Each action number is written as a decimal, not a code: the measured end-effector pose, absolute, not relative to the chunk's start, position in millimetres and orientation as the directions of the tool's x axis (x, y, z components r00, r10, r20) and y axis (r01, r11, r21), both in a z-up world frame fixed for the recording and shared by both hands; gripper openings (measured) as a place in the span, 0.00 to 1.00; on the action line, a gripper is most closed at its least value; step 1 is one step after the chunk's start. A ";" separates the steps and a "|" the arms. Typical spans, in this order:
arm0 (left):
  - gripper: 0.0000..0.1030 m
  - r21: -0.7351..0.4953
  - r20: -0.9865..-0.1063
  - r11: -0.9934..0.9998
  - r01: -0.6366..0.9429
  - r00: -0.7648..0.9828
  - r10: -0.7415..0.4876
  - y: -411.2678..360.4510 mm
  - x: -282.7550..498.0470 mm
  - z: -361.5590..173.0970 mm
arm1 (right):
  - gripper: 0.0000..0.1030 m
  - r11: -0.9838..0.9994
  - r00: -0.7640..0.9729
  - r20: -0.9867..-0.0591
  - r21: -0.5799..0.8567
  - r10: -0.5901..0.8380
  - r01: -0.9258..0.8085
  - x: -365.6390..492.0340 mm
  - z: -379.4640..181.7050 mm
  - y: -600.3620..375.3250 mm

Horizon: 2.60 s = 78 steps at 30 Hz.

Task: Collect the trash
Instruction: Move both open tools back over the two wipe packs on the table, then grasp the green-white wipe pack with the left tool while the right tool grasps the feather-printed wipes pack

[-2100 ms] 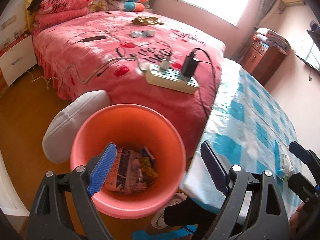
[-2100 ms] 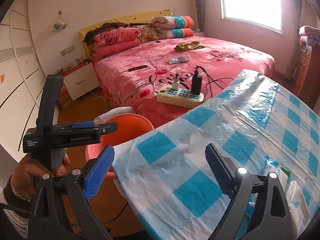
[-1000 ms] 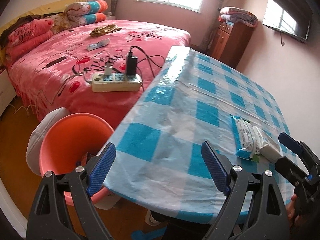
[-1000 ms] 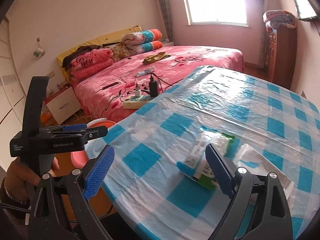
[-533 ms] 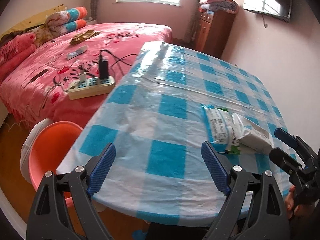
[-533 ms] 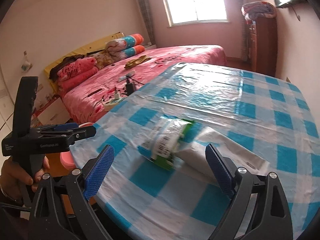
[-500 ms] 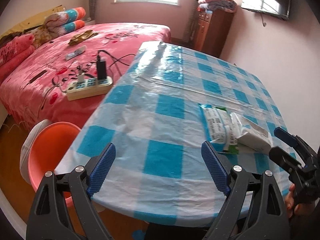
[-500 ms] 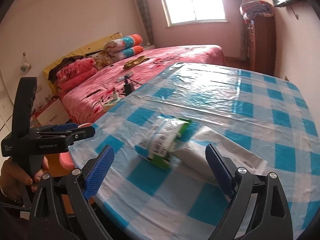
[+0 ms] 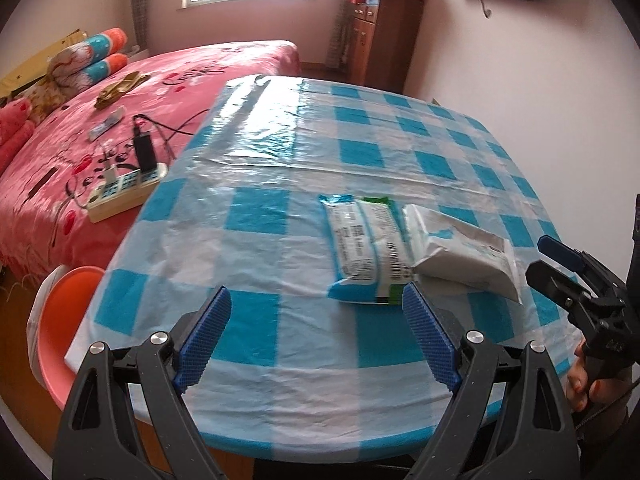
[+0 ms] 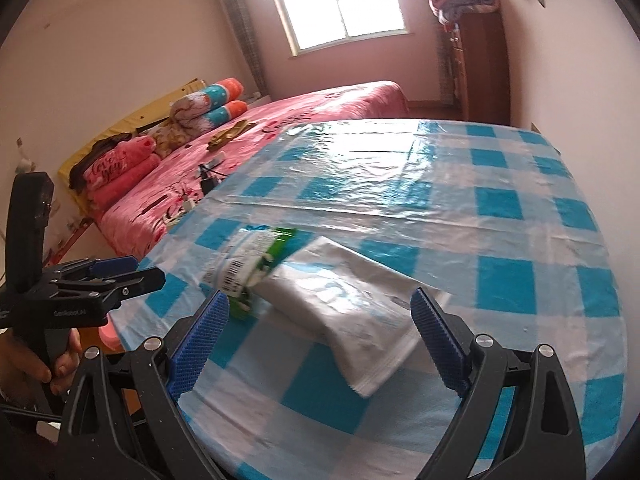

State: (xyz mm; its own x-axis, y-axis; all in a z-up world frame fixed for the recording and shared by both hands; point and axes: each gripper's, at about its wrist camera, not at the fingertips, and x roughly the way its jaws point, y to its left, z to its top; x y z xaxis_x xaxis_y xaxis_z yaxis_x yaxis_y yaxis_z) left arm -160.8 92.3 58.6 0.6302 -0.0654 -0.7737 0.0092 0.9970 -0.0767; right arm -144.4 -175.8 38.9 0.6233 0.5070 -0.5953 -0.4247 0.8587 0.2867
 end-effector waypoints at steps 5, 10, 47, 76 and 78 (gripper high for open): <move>0.85 -0.064 -0.785 0.997 0.045 0.615 -0.078 73.0 -152.1 54.2 | 0.89 0.865 0.618 -0.608 0.301 0.498 -0.401 -139.9 31.5 -191.1; 0.85 -0.059 -0.794 0.996 0.066 0.602 -0.087 58.8 -140.4 49.7 | 0.89 0.867 0.607 -0.622 0.306 0.495 -0.394 -137.8 25.3 -197.5; 0.85 -0.078 -0.855 0.997 0.022 0.514 -0.078 53.7 -72.6 12.9 | 0.89 0.808 0.445 -0.738 0.228 0.507 -0.544 -88.3 2.9 -163.0; 0.75 0.049 -0.818 0.997 0.059 0.575 0.006 42.3 -72.7 8.3 | 0.86 0.837 0.487 -0.761 0.130 0.428 -0.532 -79.1 -7.6 -139.9; 0.73 0.049 -0.815 0.997 0.062 0.579 0.004 42.4 -73.5 8.4 | 0.83 0.843 0.496 -0.761 0.122 0.417 -0.523 -79.0 -7.4 -140.5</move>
